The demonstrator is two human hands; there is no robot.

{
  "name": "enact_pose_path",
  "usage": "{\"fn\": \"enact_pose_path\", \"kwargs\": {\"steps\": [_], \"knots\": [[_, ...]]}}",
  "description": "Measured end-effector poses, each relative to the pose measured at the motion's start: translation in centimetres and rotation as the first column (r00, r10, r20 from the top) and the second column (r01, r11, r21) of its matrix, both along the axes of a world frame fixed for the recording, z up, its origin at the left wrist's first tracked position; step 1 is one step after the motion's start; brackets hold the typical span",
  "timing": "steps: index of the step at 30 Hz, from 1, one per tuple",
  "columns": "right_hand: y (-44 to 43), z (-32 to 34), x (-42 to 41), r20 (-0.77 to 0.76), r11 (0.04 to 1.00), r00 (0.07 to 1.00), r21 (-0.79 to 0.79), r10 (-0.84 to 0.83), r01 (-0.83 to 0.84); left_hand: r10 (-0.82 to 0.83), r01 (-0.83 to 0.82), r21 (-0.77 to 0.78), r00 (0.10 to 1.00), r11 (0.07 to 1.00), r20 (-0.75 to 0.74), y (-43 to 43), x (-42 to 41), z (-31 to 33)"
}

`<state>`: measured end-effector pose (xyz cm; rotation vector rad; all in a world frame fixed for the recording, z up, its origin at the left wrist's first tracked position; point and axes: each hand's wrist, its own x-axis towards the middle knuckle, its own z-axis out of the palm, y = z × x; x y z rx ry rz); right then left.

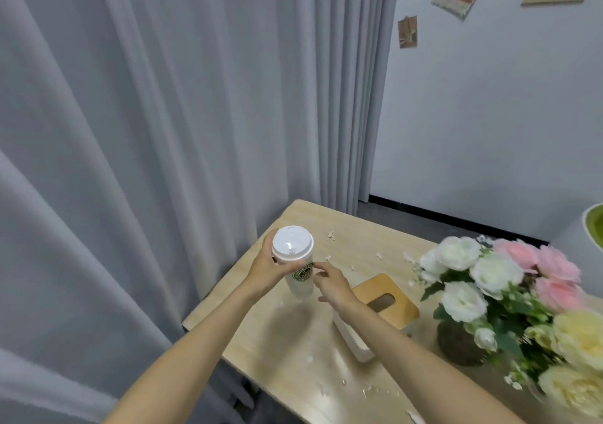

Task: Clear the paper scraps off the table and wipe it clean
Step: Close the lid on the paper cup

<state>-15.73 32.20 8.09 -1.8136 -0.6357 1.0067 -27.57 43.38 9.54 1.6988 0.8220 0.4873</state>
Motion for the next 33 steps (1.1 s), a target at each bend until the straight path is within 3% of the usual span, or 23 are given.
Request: {"fn": "enact_pose_path", "kwargs": {"steps": [13, 23, 33], "knots": [[19.6, -3.6, 8.4, -0.075, 0.988, 0.986, 0.012, -0.150, 0.151, -0.021, 0.022, 0.024, 0.998, 0.999, -0.061, 19.3, 11.7, -5.4], [26.4, -6.0, 14.0, -0.100, 0.968, 0.967, 0.066, -0.235, 0.242, 0.001, 0.007, 0.077, 0.994, 0.997, -0.112, 25.5, 20.1, -8.2], [28.4, -7.3, 16.1, -0.068, 0.978, 0.976, 0.020, -0.206, 0.208, -0.024, 0.019, -0.038, 0.991, 0.999, -0.129, 27.6, 22.3, -9.5]]}}
